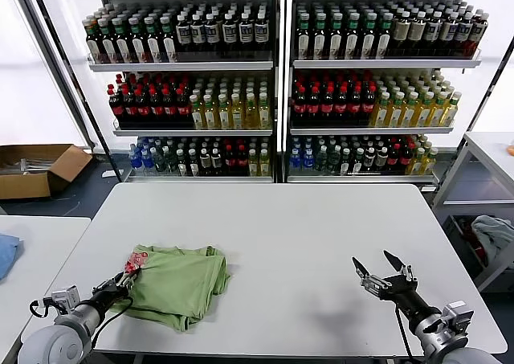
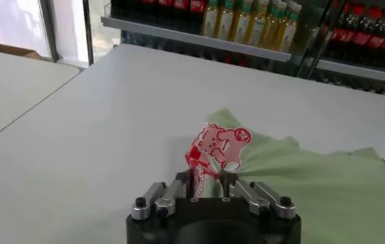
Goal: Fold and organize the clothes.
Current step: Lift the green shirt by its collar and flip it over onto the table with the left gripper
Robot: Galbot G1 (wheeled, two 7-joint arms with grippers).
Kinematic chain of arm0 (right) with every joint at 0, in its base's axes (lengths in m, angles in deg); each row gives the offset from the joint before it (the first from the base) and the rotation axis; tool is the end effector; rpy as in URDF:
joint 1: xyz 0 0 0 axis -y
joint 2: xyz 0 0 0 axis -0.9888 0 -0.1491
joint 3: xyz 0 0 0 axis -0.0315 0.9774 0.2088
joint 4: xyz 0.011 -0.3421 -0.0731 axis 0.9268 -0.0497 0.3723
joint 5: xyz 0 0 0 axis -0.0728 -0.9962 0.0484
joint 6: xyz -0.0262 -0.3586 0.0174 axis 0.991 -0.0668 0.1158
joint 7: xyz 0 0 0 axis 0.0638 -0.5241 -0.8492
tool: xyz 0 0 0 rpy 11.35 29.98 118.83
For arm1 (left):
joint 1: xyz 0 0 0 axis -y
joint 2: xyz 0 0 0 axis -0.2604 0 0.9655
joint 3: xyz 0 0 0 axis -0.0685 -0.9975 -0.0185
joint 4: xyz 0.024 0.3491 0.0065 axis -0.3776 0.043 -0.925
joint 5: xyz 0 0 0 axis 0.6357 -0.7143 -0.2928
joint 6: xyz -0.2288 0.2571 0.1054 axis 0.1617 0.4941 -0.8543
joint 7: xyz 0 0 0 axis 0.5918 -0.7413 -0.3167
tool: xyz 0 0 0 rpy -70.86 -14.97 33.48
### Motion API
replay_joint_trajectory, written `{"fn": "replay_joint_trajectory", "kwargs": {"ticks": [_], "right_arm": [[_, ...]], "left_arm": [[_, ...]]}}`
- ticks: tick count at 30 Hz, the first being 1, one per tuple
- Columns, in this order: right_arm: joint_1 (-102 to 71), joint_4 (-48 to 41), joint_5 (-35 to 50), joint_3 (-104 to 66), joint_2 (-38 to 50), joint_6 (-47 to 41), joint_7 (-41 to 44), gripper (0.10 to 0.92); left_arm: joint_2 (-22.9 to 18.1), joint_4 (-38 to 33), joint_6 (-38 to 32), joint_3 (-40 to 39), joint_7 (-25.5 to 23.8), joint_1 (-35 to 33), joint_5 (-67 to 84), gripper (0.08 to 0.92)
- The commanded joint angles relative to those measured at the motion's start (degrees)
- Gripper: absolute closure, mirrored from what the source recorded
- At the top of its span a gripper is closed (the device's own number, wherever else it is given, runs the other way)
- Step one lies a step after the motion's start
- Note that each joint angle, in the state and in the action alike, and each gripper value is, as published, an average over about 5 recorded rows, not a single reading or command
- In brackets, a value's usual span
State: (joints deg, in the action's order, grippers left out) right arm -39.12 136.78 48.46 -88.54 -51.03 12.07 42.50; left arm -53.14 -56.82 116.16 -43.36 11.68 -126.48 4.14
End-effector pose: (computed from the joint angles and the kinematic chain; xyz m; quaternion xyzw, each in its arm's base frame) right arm 0.2001 -0.1328 -0.2558 0.1349 -0.9824 -0.0430 0.1216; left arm 0.2516 0.1881 -0.3010 -0.0094 -0.9523 0.0937 0.2902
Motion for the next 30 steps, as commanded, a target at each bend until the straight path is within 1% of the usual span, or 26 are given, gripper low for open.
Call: {"fn": "replay_joint_trajectory", "kwargs": {"ticks": [1,5,8,11,17,20,22,24,26,28,30], "right_arm": [[-0.1,-0.1,0.2,-0.3,-0.1,0.1,0.1,0.203],[0.0,-0.1,0.4,-0.5,-0.1,0.2,0.1,0.203],[0.1,-0.2,0.5,-0.5,-0.2,0.2,0.2,0.203],[0.4,-0.2,0.6,-0.4,-0.3,0.2,0.1,0.203],[1.3,-0.2,0.6,0.2,-0.6,0.1,0.1,0.203],[1.4,-0.2,0.6,0.1,-0.8,0.2,0.2,0.203],[1.3,-0.3,0.6,-0.1,-0.9,0.4,0.4,0.203],[1.2,-0.3,0.6,-0.5,-1.0,0.6,0.6,0.203],[1.2,-0.3,0.6,-1.0,-1.1,0.8,0.8,0.203],[1.0,-0.3,0.6,-1.5,-1.0,0.9,0.9,0.203],[0.9,-0.3,0.6,-1.9,-0.9,1.0,0.9,0.203]], "left_arm": [[-0.8,-2.3,-1.1,2.6,0.0,-0.9,0.7,0.706],[-1.3,-4.7,-0.8,8.1,0.8,-1.7,2.1,0.827],[-0.4,-5.8,-0.5,13.6,1.2,-2.6,4.0,0.887],[2.7,-5.7,-0.3,19.1,1.3,-3.7,5.4,0.898],[11.0,-2.3,1.0,28.9,1.4,-4.4,6.7,0.898],[14.7,-0.9,1.7,32.4,1.3,-4.2,6.9,0.898],[16.2,-1.0,2.0,33.6,1.3,-4.1,6.9,0.898],[16.5,-1.9,2.2,34.0,1.4,-4.0,6.7,0.898],[15.4,-3.6,2.6,33.5,1.8,-3.5,6.2,0.898],[13.1,-5.8,2.8,32.1,2.5,-3.0,5.5,0.898],[9.9,-8.7,2.9,29.8,3.4,-2.7,4.6,0.898]]}}
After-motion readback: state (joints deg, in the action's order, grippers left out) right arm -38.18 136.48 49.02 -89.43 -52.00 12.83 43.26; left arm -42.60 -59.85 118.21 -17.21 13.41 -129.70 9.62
